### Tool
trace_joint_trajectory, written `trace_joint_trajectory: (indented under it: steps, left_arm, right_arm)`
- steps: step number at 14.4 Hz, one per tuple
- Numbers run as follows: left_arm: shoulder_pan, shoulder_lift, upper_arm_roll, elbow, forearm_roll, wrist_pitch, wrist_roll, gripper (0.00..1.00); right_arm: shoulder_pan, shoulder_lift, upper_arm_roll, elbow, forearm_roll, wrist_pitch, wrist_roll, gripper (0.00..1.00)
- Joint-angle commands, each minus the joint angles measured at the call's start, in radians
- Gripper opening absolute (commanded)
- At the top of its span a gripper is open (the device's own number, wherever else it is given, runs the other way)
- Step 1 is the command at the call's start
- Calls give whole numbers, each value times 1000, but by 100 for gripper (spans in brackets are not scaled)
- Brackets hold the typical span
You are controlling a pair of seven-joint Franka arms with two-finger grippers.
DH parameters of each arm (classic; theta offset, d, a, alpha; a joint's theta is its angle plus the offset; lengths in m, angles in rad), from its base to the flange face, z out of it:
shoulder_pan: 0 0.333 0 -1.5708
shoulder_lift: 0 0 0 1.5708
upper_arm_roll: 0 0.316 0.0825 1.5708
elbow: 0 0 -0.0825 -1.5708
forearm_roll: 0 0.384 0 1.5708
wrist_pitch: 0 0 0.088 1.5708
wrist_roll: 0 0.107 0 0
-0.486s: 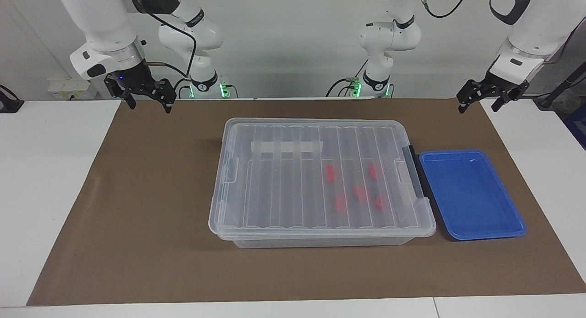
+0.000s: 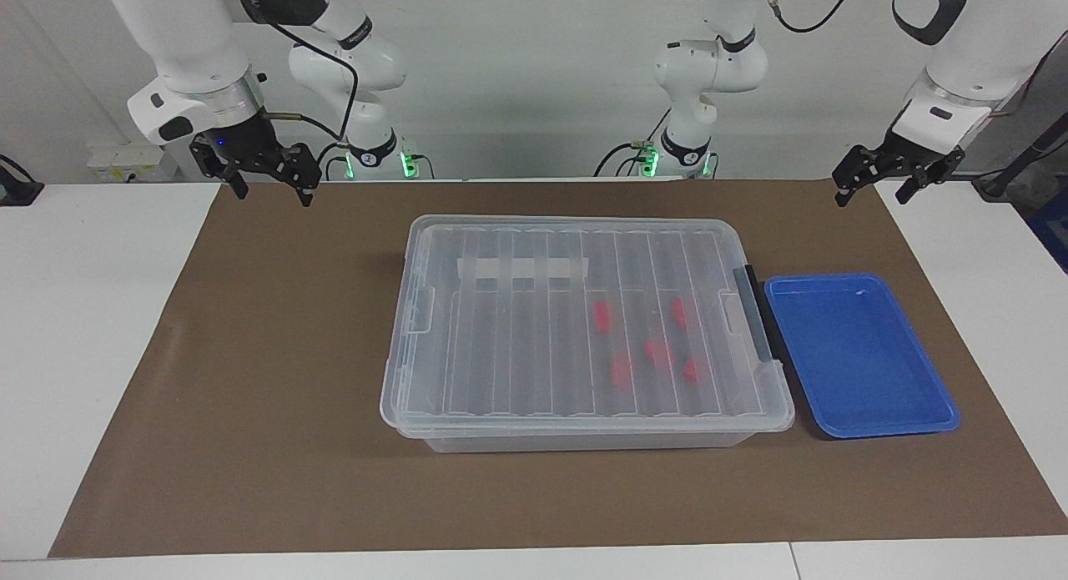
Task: Place red block in blue tray from box
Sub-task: 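Move the right gripper toward the clear box lid edge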
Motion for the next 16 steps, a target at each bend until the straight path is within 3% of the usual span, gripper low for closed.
trace_joint_trajectory:
  steps: [1,11,16]
  left_arm:
    - [-3,-31,6,-38,-12,23,0,100]
    - [-3,-31,6,-38,-12,23,0,100]
    - [-3,-31,6,-38,-12,23,-1,100]
  right_arm:
    - [-14,-24,11,-28,4,14,23,100]
    - [0,-20,19,-162,4,259,68,100]
    - [103,23,19,-232,4,427,164,100]
